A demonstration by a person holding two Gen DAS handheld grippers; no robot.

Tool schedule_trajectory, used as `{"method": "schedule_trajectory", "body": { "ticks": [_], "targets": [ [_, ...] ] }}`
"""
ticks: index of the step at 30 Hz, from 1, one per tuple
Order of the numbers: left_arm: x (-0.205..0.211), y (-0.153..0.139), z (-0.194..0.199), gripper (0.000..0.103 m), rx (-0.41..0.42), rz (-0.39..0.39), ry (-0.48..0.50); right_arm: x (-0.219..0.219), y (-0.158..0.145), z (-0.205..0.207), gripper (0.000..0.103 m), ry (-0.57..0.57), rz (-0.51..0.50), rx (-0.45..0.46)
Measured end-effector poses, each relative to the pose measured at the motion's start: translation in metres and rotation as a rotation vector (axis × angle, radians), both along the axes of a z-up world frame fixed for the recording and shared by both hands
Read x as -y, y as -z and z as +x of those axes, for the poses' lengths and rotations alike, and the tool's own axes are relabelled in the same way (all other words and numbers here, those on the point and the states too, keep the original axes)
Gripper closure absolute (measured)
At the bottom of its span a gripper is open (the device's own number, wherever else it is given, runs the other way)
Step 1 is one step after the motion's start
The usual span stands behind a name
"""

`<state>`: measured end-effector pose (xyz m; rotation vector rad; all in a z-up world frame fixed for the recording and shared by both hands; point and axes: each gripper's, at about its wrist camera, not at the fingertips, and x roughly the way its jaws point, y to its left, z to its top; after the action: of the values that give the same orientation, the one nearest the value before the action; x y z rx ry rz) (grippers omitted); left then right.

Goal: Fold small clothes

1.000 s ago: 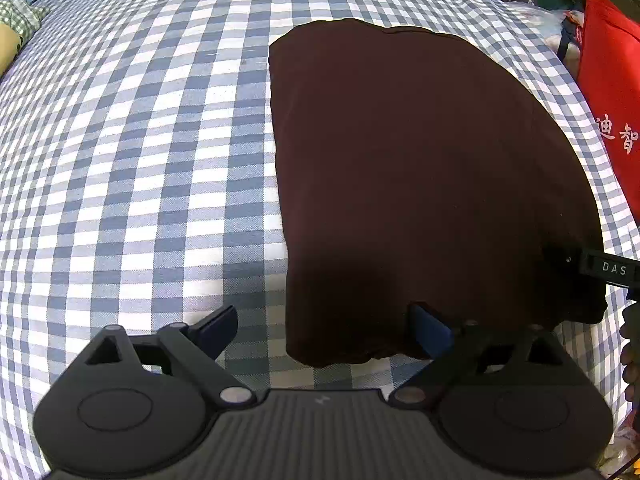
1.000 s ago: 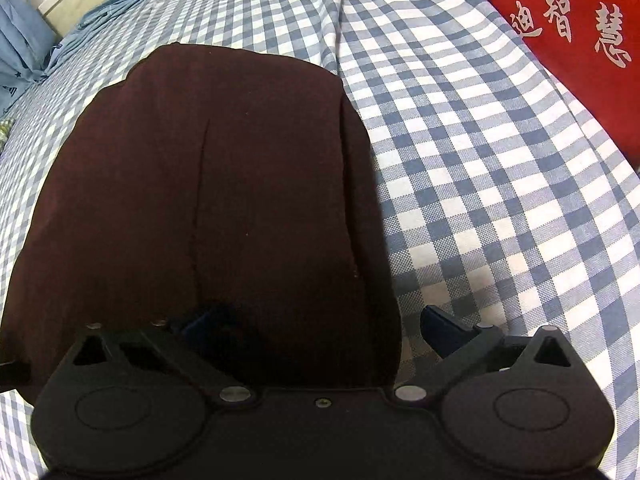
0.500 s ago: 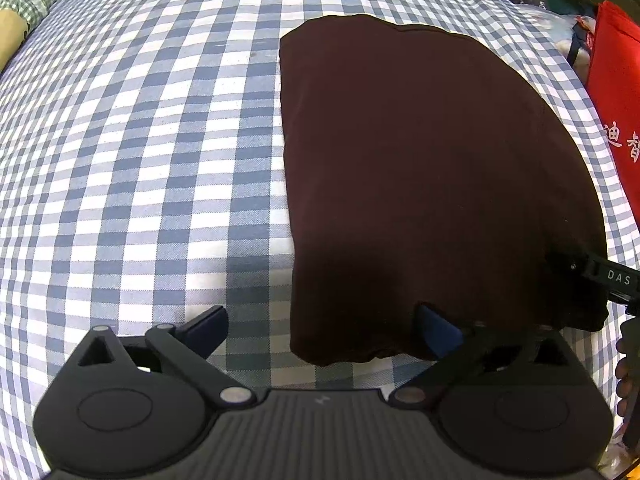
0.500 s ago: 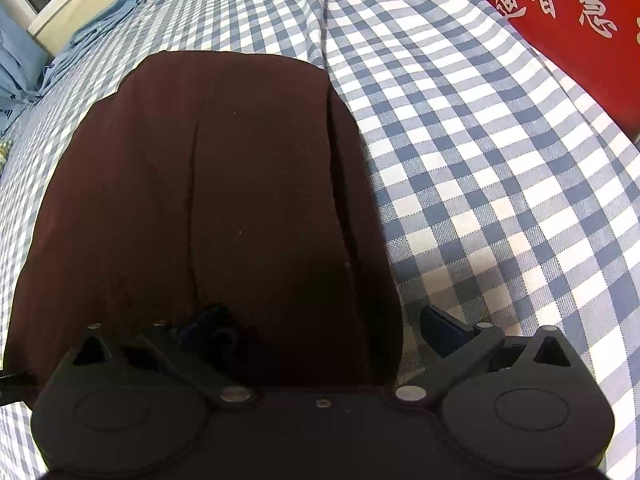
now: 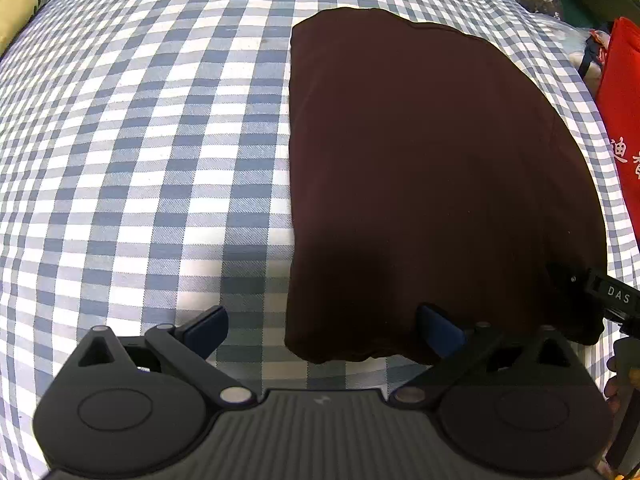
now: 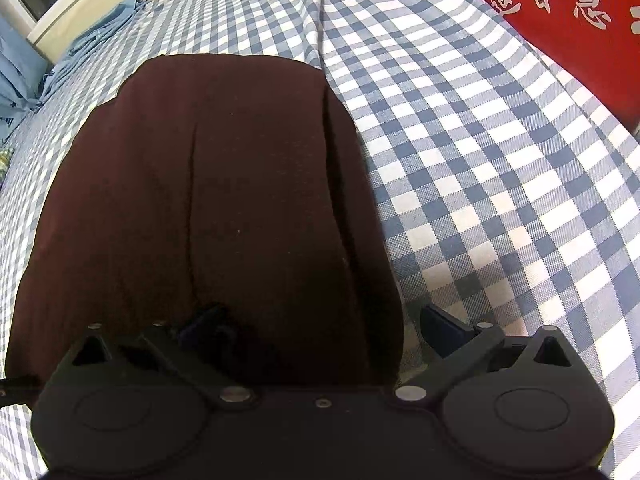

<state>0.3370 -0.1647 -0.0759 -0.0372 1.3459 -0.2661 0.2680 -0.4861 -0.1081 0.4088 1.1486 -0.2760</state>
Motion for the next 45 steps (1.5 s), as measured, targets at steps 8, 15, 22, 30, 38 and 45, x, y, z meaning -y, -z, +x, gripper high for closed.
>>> {"method": "schedule_trajectory", "body": {
  "ticks": [8, 15, 22, 30, 38, 45],
  "targets": [
    [0.000, 0.001, 0.000, 0.000, -0.010, -0.004, -0.005, 0.000, 0.000, -0.001, 0.001, 0.003, 0.001, 0.004],
    [-0.001, 0.004, 0.001, 0.000, -0.022, -0.013, -0.019, 0.000, 0.000, -0.001, 0.001, 0.012, 0.004, 0.002],
    [-0.001, 0.004, 0.001, 0.000, -0.016, -0.004, -0.013, -0.001, -0.021, 0.006, 0.000, 0.006, -0.024, 0.074],
    [0.003, 0.006, 0.002, 0.000, -0.016, 0.021, -0.002, 0.024, -0.038, 0.050, 0.000, 0.023, 0.013, 0.182],
    [0.003, 0.005, 0.001, 0.000, -0.013, 0.027, -0.024, 0.028, -0.003, 0.102, 0.000, -0.019, -0.009, -0.044],
    [0.002, 0.007, 0.004, 0.000, -0.028, 0.018, -0.021, 0.023, 0.010, 0.097, 0.000, -0.061, -0.073, 0.028]
  ]
}}
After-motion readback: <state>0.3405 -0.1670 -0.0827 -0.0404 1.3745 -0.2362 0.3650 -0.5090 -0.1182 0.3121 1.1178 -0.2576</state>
